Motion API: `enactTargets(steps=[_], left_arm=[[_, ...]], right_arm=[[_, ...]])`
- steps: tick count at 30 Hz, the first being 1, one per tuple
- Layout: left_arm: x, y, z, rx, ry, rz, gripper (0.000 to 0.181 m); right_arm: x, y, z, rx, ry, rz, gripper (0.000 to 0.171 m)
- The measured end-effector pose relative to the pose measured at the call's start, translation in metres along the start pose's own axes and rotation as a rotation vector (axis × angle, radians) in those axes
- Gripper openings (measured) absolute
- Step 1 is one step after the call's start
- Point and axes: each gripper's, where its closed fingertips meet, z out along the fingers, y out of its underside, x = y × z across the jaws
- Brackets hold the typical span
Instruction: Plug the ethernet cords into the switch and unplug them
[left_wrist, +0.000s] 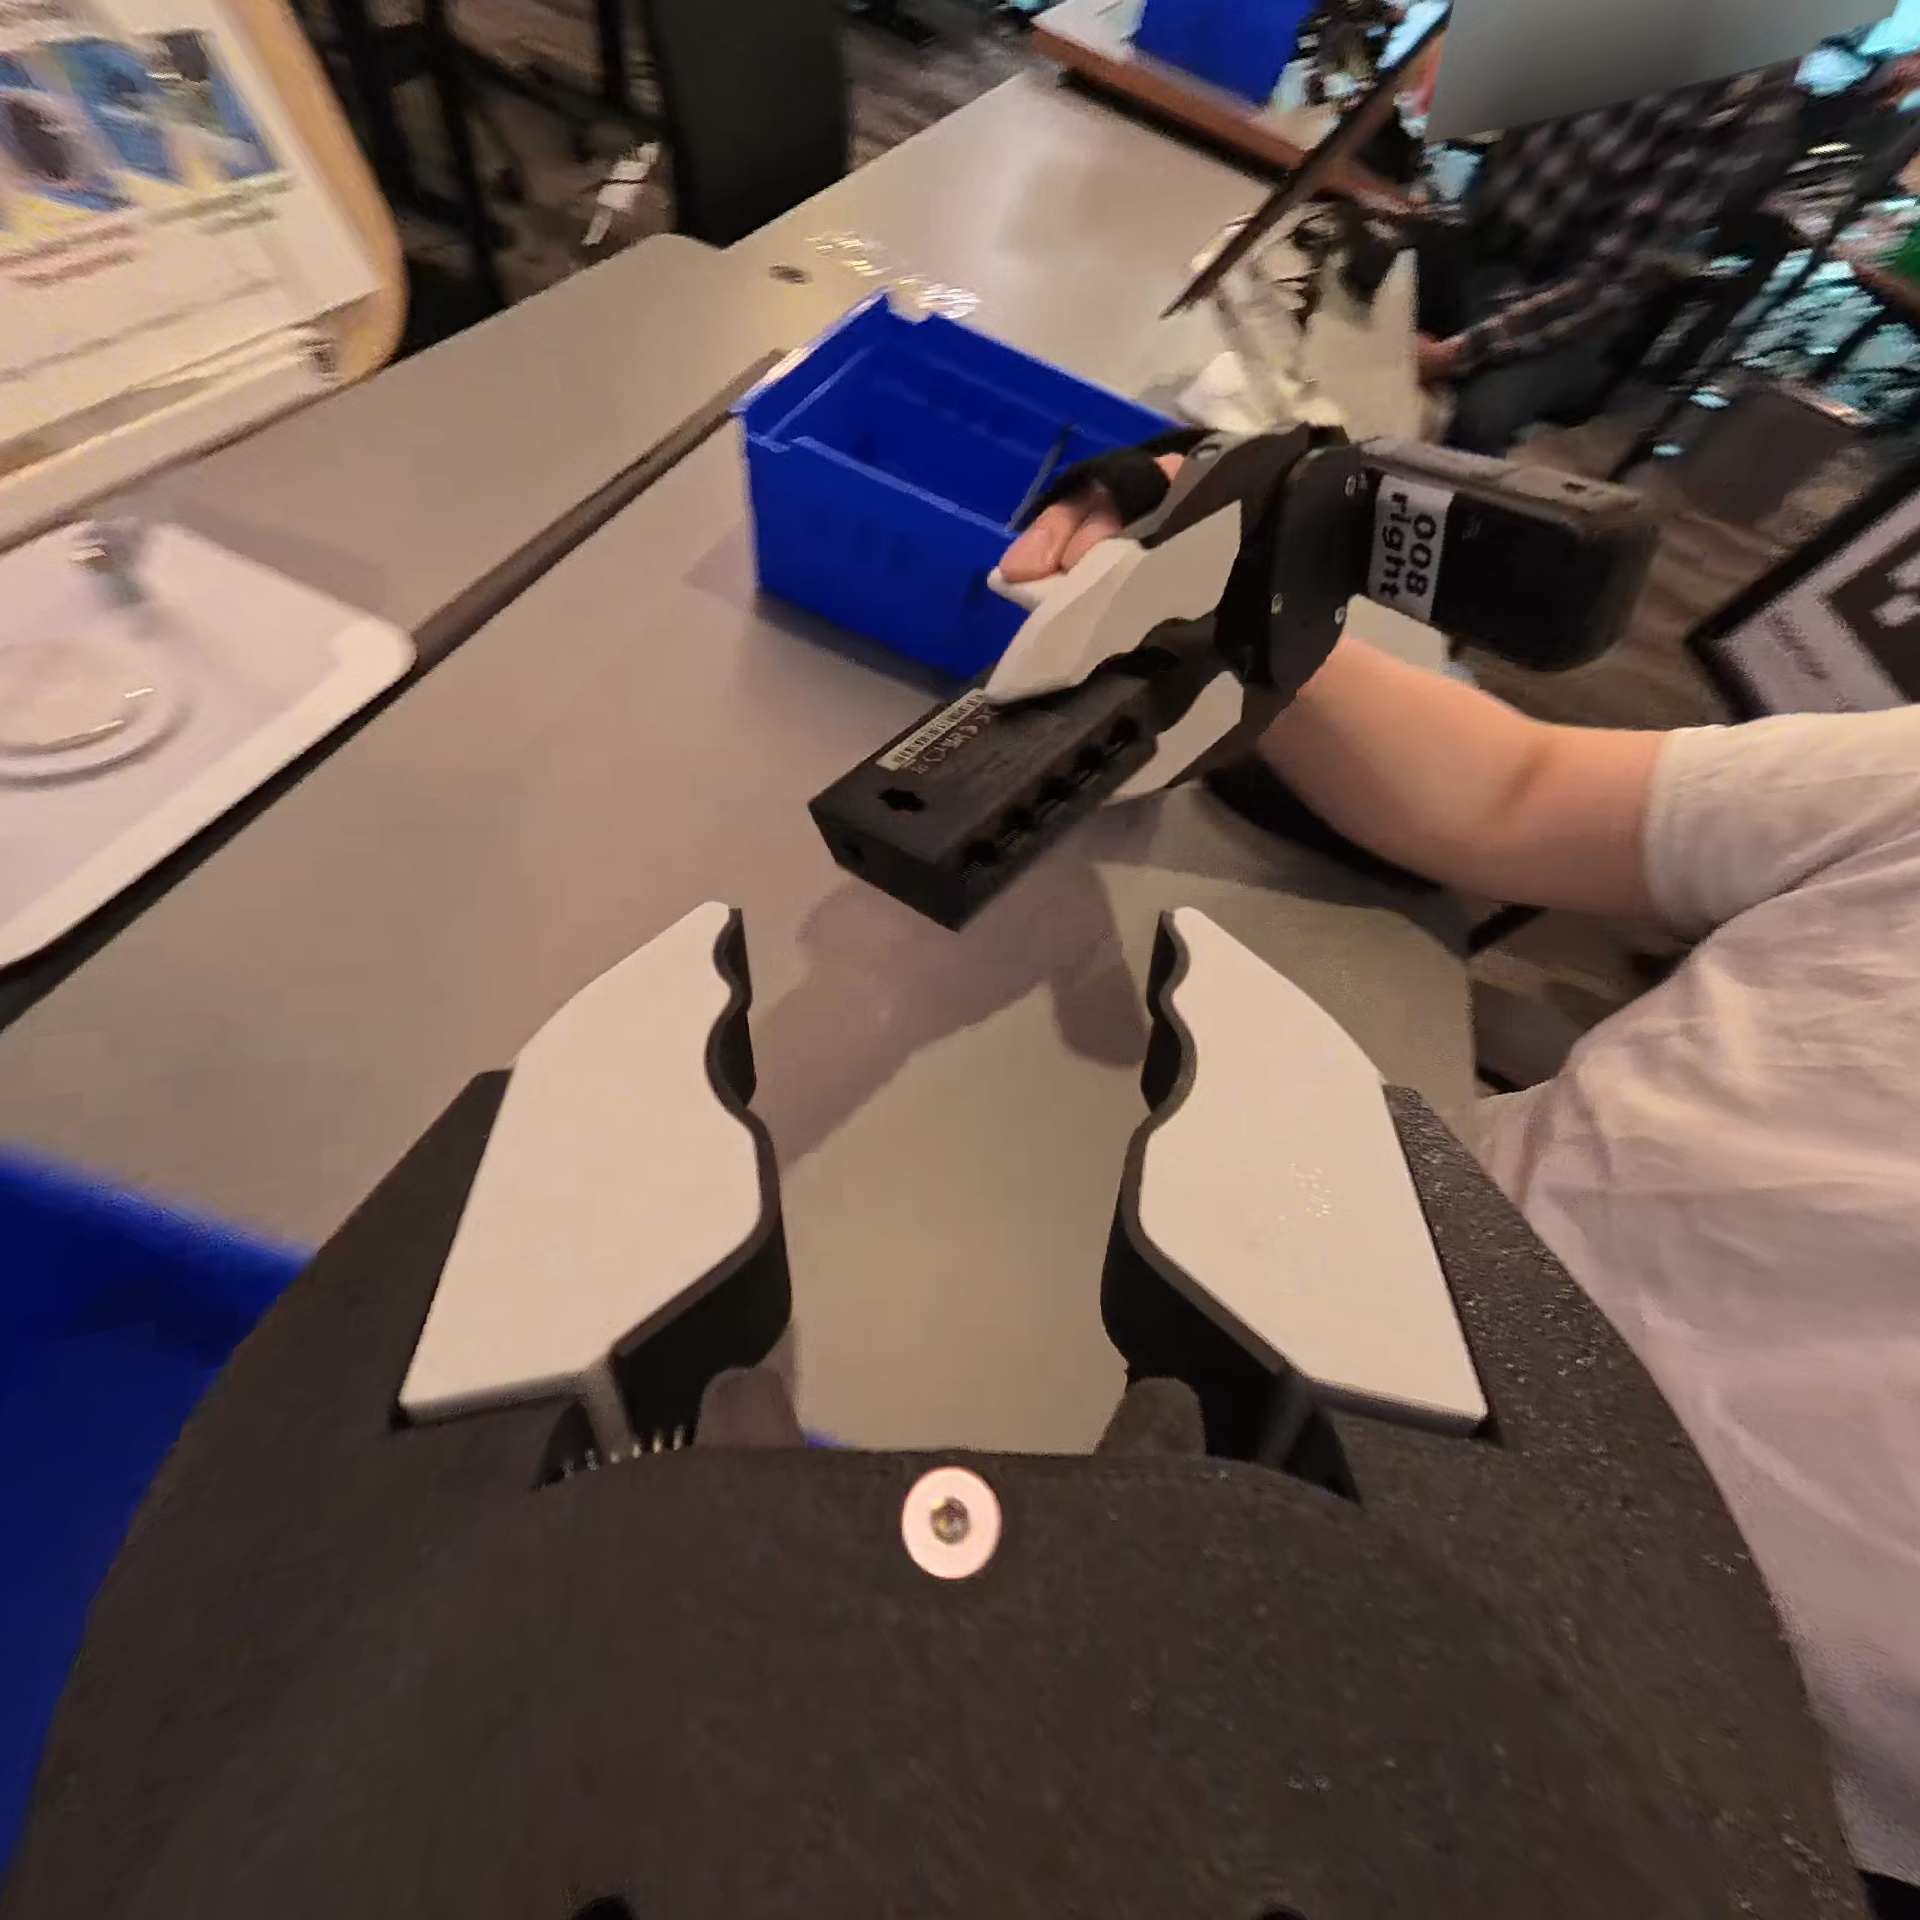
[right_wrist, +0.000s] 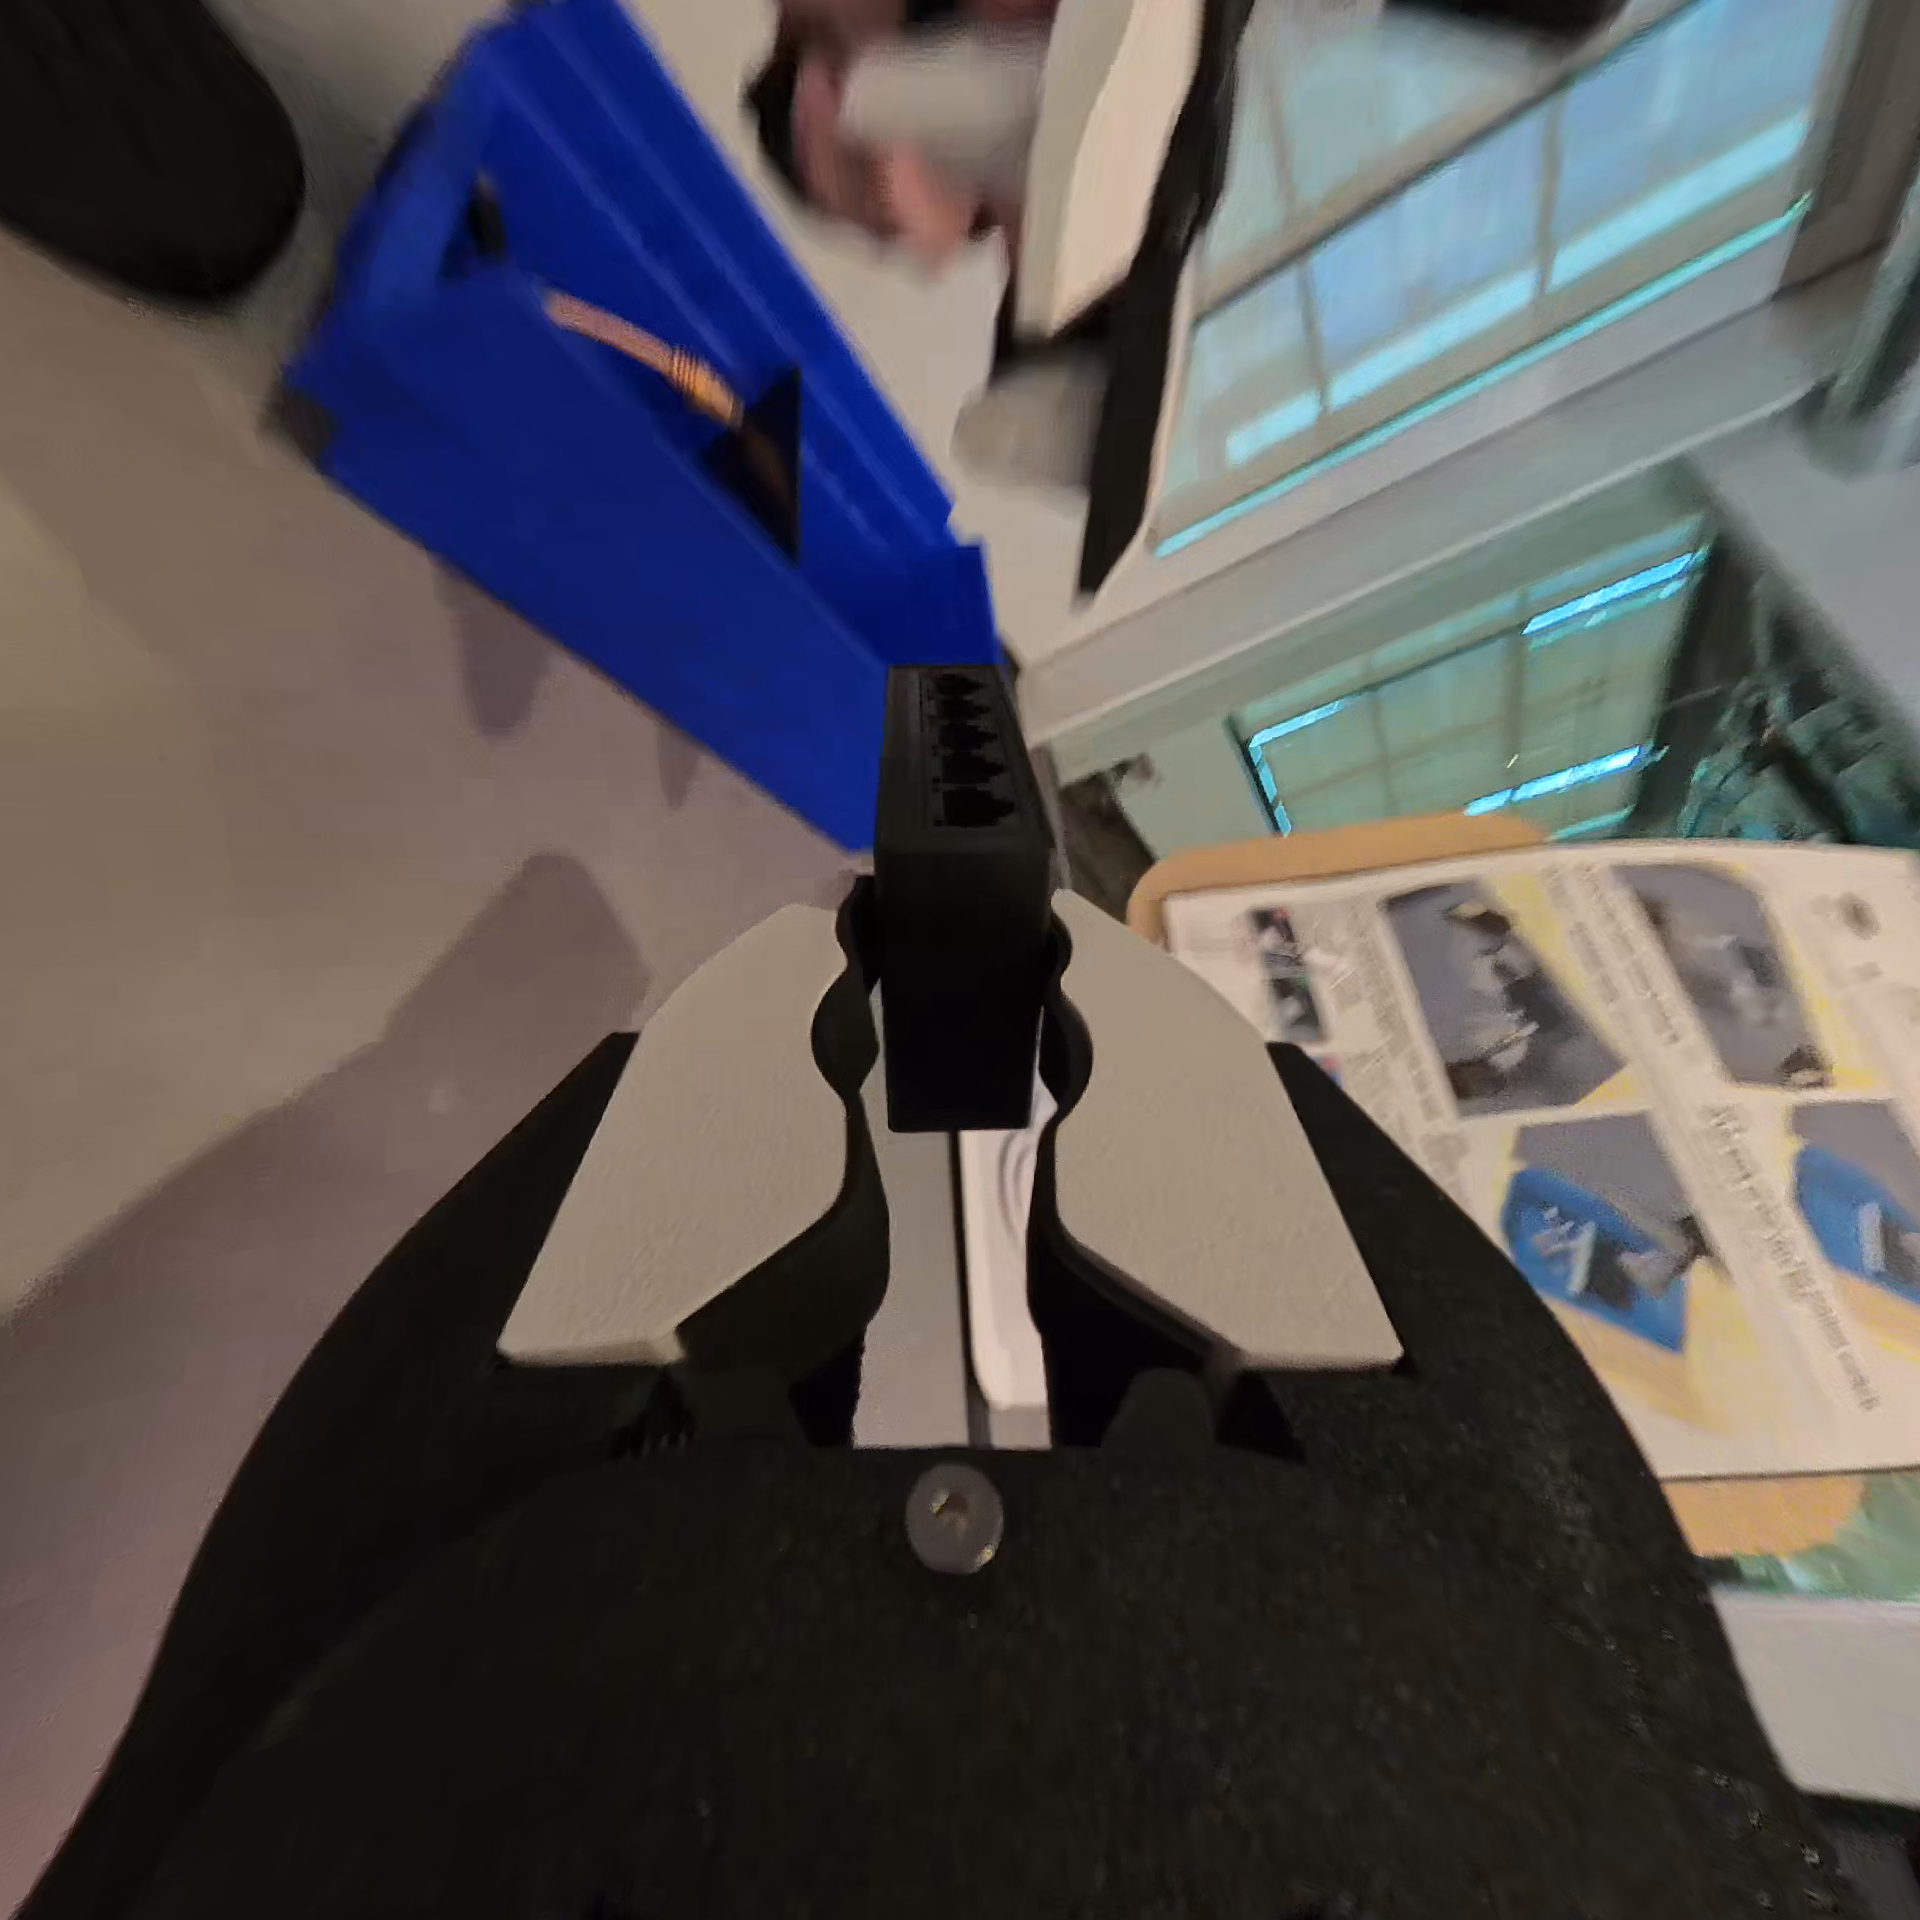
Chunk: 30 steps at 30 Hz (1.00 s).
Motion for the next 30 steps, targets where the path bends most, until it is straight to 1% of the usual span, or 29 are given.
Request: enactTargets(steps=[1,4,7,10,12,16,19,23,26,30], left_arm=[[-0.007,0.005,-0.015,-0.009,-0.061,-0.001,0.069],[-0.032,0.032,-0.064,-0.097,-0.280,0.014,0.068],[-0.056,0.079,-0.113,-0.275,-0.494,-0.061,0.068],[-0.063,0.121,-0.143,-0.386,-0.603,-0.170,0.067],[-0.063,0.140,-0.158,-0.424,-0.668,-0.193,0.064],[-0.060,0.155,-0.171,-0.404,-0.714,-0.238,0.064],[-0.057,0.161,-0.173,-0.402,-0.715,-0.245,0.064],[-0.055,0.163,-0.176,-0.398,-0.724,-0.264,0.065],[-0.057,0.166,-0.185,-0.411,-0.765,-0.319,0.064],[-0.060,0.171,-0.191,-0.400,-0.827,-0.409,0.056]], right_arm=[[-0.009,0.013,0.008,-0.060,-0.021,-0.013,0.026],[-0.040,0.048,0.028,-0.204,-0.095,-0.077,0.026],[-0.059,0.069,0.041,-0.257,-0.112,-0.115,0.026],[-0.062,0.087,0.045,-0.309,-0.071,-0.185,0.026],[-0.069,0.097,0.046,-0.332,-0.094,-0.189,0.026],[-0.074,0.108,0.046,-0.356,-0.106,-0.172,0.027],[-0.077,0.113,0.047,-0.382,-0.129,-0.157,0.027],[-0.078,0.115,0.047,-0.414,-0.131,-0.202,0.027],[-0.083,0.117,0.044,-0.468,-0.164,-0.251,0.027],[-0.094,0.121,0.041,-0.533,-0.229,-0.258,0.033]])
